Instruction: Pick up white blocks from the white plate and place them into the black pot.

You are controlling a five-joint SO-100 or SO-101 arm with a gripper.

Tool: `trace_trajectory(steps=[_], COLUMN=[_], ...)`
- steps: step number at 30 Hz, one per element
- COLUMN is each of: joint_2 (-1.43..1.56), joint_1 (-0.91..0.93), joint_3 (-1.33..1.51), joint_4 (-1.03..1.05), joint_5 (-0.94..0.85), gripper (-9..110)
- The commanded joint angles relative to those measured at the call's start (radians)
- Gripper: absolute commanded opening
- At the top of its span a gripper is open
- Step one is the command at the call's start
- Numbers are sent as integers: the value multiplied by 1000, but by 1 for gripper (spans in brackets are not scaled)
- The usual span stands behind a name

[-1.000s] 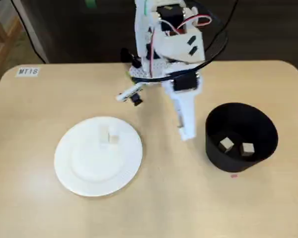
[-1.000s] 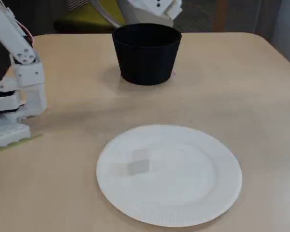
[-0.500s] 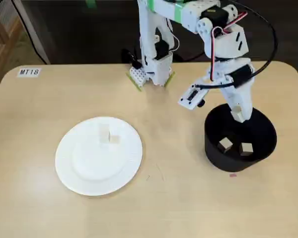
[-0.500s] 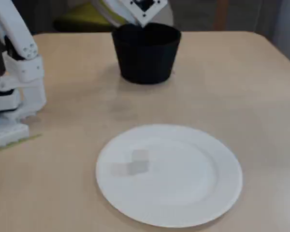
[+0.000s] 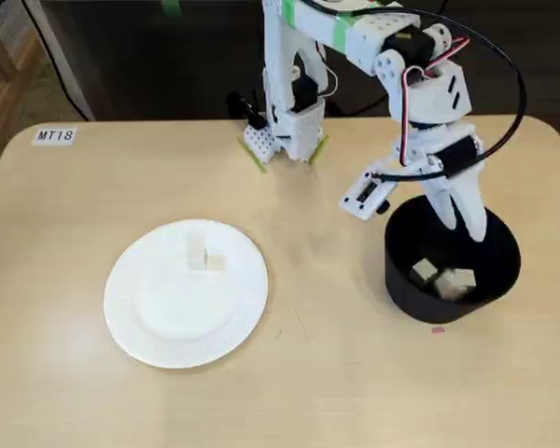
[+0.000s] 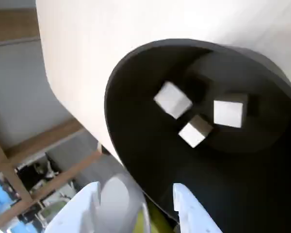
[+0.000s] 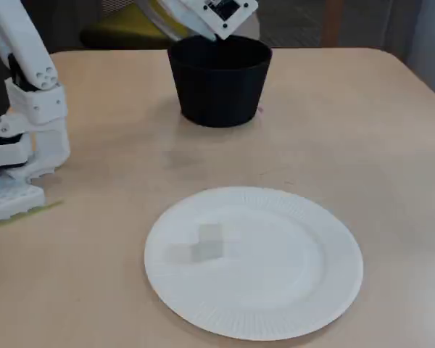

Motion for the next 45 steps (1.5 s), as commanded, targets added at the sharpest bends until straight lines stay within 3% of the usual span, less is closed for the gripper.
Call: trace_trajectory(steps=[1,3,7,11,13,17,23,31,45], joint_2=[48,94,290,387,373,267,158,104,-175], joint_1=[26,64,327,687,779,847,943,1114,1230], joint_3=[-17,-28,-37,-18,35,103,86,91,0], joint_4=[11,66,272,500,543,549,532,502,491], joint_5=[-26,-60,-146,-405,-540,-673,-704,-744,-877], gripper=[14,-2,-2,-2,-2,-2,-2,22,28])
